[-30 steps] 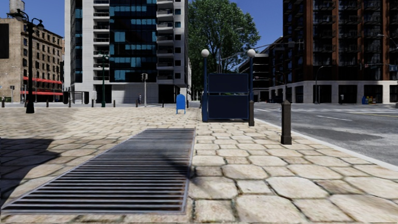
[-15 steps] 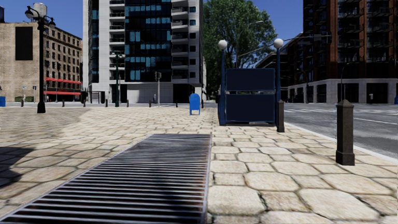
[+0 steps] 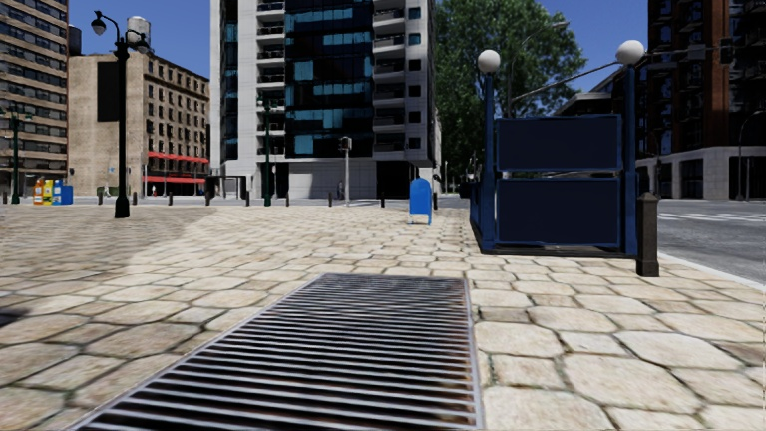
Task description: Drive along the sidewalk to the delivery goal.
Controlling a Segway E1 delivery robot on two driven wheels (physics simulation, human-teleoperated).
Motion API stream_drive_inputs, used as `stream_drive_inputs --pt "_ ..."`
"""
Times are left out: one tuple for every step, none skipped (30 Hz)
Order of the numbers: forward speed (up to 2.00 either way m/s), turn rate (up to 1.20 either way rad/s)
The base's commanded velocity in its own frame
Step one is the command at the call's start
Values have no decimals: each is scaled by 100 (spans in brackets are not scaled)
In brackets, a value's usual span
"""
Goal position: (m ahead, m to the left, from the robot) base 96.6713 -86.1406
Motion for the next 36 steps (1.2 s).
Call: stream_drive_inputs --pt "200 36" --pt "200 36" --pt "200 36" --pt "200 36" --pt "200 36" --pt "200 36" --pt "200 36" --pt "200 36" --pt "200 32" --pt "200 20" --pt "200 20" --pt "200 14" --pt "200 13" --pt "200 12" --pt "200 12" --pt "200 12" --pt "200 12" --pt "200 12" --pt "200 12" --pt "200 12" --pt "200 12" --pt "200 12" --pt "200 12" --pt "200 12" --pt "200 12" --pt "200 12" --pt "200 11" --pt "200 11" --pt "200 11" --pt "200 9" --pt "200 7" --pt "200 4" --pt "200 1" --pt "200 0" --pt "200 0" --pt "200 0"
